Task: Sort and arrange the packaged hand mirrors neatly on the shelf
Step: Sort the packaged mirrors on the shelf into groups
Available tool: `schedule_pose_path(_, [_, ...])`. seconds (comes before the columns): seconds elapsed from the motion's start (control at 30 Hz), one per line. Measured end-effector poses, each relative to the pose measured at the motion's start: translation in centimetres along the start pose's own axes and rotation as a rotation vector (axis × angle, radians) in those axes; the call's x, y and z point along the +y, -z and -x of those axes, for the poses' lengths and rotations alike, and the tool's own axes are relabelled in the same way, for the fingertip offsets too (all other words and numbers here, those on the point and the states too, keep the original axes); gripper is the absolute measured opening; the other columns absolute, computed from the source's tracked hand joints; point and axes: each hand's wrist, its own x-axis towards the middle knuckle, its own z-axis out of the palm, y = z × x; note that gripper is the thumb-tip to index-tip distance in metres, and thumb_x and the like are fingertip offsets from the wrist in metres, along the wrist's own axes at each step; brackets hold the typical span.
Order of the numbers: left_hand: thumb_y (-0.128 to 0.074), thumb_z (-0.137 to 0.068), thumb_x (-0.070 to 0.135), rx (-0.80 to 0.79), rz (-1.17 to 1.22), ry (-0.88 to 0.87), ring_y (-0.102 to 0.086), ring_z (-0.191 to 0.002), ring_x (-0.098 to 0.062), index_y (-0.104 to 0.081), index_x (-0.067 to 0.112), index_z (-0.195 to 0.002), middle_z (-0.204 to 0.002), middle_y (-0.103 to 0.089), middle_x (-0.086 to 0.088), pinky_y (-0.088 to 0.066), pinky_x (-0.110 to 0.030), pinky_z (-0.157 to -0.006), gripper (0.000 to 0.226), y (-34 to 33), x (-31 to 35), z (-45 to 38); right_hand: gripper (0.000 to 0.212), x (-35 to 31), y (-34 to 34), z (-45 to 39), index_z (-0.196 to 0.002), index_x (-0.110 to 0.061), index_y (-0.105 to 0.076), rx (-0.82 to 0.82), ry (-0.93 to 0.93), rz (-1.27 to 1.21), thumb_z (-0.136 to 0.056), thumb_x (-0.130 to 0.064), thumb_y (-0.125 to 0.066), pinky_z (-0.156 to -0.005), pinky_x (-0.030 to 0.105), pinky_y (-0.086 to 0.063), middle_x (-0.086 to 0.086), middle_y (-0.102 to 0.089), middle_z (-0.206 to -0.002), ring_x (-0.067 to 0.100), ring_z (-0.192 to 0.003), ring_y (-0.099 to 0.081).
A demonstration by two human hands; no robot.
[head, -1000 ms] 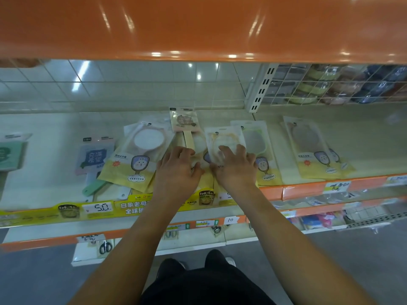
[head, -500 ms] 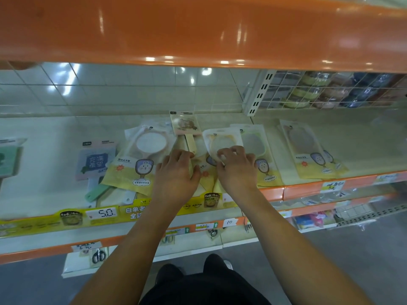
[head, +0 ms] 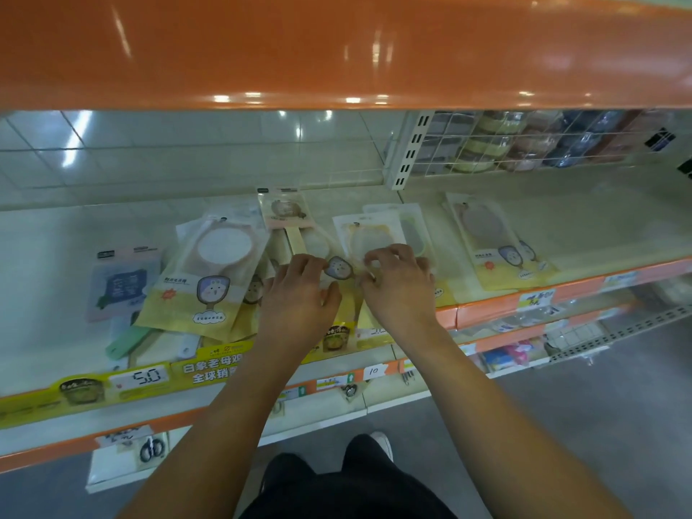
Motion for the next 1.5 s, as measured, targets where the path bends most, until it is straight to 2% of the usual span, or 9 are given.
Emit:
schedule_pose_path(0.2, [-0.047, -0.083, 0.039, -0.039, -0.021, -0.007, -0.061, -0.091, -0.031, -0.062, 0.016, -0.104, -0.104, -0.061, -0.004, -0.049, -0.04, -0.072, 0.036, -1.2, 2.4, -1.0, 0.03, 2.4, 1.3, -0.8, -0.116, -0.029, -0.064, -0.001, -0.025, 0.005, -0.087, -0.035, -0.058, -0.092, 0.04, -0.04, -0.002, -0.048, -0.131, 0.034, -0.115, -0.045])
schedule_pose_path(0.33, [-0.06, -0.084, 0.032, -0.071, -0.035, -0.024, -0.06, -0.097, -0.03, -0.061, 0.015, -0.111, -0.111, -0.059, -0.004, -0.047, -0.042, -0.078, 0.032, -2.2, 4.4, -2.2, 0.029, 4.3, 2.2, -1.9, -0.113, -0.027, -0.066, 0.041, -0.03, -0.034, -0.086, -0.033, -0.06, -0.089, 0.039, -0.04, -0.001, -0.05, -0.13, 0.034, -0.112, -0.047])
schedule_pose_path(0.6, [-0.039, -0.083, 0.044, -0.075, -0.034, -0.042, -0.059, -0.098, -0.029, -0.061, 0.016, -0.111, -0.111, -0.059, -0.002, -0.046, -0.041, -0.079, 0.045, -3.8, 8.6, -3.8, 0.026, 8.5, 3.8, -3.7, -0.101, -0.022, -0.071, 0.155, -0.036, -0.113, -0.077, -0.028, -0.065, -0.085, 0.043, -0.046, 0.005, -0.059, -0.118, 0.04, -0.101, -0.055])
schedule_pose_path(0.73, [-0.047, -0.083, 0.039, -0.077, -0.047, -0.044, -0.06, -0.096, -0.029, -0.062, 0.015, -0.11, -0.109, -0.059, -0.003, -0.045, -0.038, -0.075, 0.039, -5.0, 10.1, -4.4, 0.028, 10.3, 4.9, -4.7, -0.108, -0.025, -0.069, 0.106, -0.066, -0.116, -0.082, -0.029, -0.062, -0.09, 0.042, -0.042, 0.001, -0.054, -0.126, 0.036, -0.111, -0.049])
schedule_pose_path(0.9, [-0.048, -0.083, 0.038, -0.111, -0.059, -0.031, -0.056, -0.102, -0.029, -0.06, 0.016, -0.114, -0.114, -0.057, -0.002, -0.043, -0.04, -0.081, 0.04, -6.1, 11.9, -5.1, 0.029, 12.4, 5.7, -5.9, -0.111, -0.028, -0.067, 0.087, -0.08, -0.122, -0.084, -0.033, -0.059, -0.09, 0.039, -0.04, -0.002, -0.052, -0.128, 0.035, -0.113, -0.046])
schedule_pose_path(1.03, [-0.043, -0.084, 0.04, -0.164, -0.061, -0.006, -0.051, -0.109, -0.027, -0.057, 0.017, -0.119, -0.12, -0.054, -0.001, -0.037, -0.038, -0.086, 0.044, -6.7, 13.3, -5.5, 0.03, 14.0, 6.3, -6.8, -0.113, -0.028, -0.065, 0.035, -0.099, -0.144, -0.085, -0.035, -0.057, -0.095, 0.043, -0.04, -0.003, -0.048, -0.13, 0.035, -0.113, -0.044])
schedule_pose_path(1.13, [-0.05, -0.09, 0.034, -0.183, -0.06, 0.022, -0.049, -0.113, -0.024, -0.055, 0.019, -0.121, -0.124, -0.052, 0.002, -0.034, -0.036, -0.089, 0.035, -7.2, 14.1, -6.1, 0.03, 15.1, 6.5, -7.3, -0.114, -0.028, -0.064, 0.039, -0.109, -0.164, -0.085, -0.035, -0.058, -0.094, 0.042, -0.037, -0.004, -0.048, -0.131, 0.034, -0.114, -0.044])
schedule_pose_path(1.5, [-0.053, -0.091, 0.032, -0.175, -0.084, 0.083, -0.049, -0.115, -0.023, -0.054, 0.02, -0.122, -0.126, -0.051, 0.003, -0.035, -0.037, -0.093, 0.034, -8.5, 16.0, -7.3, 0.035, 17.0, 6.9, -9.8, -0.12, -0.03, -0.061, -0.018, -0.101, -0.155, -0.086, -0.038, -0.059, -0.1, 0.041, -0.035, -0.005, -0.043, -0.135, 0.03, -0.12, -0.04])
